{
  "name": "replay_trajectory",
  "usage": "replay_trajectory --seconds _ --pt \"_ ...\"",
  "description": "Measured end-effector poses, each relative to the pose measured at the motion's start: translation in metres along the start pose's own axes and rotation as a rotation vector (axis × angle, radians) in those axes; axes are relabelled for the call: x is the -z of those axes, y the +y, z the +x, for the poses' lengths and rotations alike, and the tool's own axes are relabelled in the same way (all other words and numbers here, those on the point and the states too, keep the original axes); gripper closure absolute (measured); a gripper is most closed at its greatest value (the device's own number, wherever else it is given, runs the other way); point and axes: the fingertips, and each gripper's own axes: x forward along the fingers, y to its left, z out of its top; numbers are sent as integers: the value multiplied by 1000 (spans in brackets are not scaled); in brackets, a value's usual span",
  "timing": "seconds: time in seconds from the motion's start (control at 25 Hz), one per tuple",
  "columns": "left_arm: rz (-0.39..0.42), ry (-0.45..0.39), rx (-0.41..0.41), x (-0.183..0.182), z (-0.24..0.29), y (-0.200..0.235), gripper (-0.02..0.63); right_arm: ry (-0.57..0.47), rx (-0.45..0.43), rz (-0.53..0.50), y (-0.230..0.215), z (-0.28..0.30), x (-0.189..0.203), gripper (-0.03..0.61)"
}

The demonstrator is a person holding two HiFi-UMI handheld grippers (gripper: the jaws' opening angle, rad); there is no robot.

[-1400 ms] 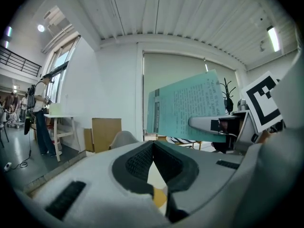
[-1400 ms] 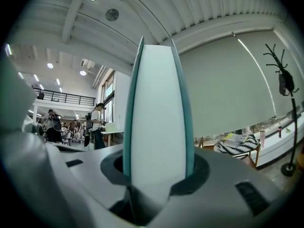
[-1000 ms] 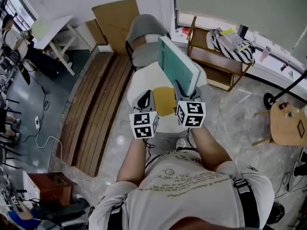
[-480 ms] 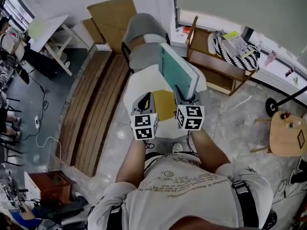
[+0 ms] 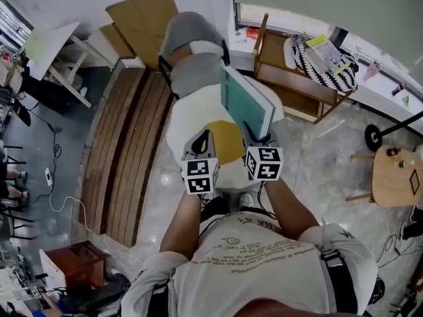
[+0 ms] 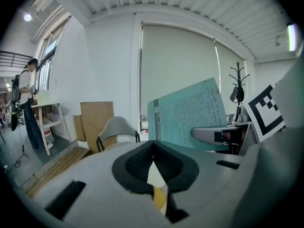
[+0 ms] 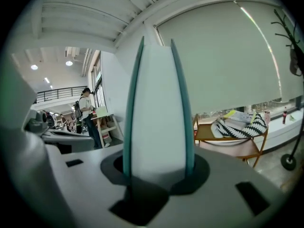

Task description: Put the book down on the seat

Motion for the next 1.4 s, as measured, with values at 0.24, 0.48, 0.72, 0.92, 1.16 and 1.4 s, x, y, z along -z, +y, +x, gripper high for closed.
replay_trajectory --seconds 0.24,0.48,0.72,0.92,1.16,1.4 --pt "-63 59 50 30 24 16 600 113 15 7 -2 23 40 411" --pt "-95 151 98 75 46 24 600 248 33 55 -2 35 99 411" --pt "-115 228 142 119 67 24 600 352 99 96 -18 42 160 411" --pt "-125 316 196 172 77 13 600 443 138 139 -29 44 217 411" --pt "-108 401 271 237 92 -5 600 545 133 173 -43 45 293 411" --pt "-95 467 336 299 100 -19 600 638 151 194 -61 47 374 411"
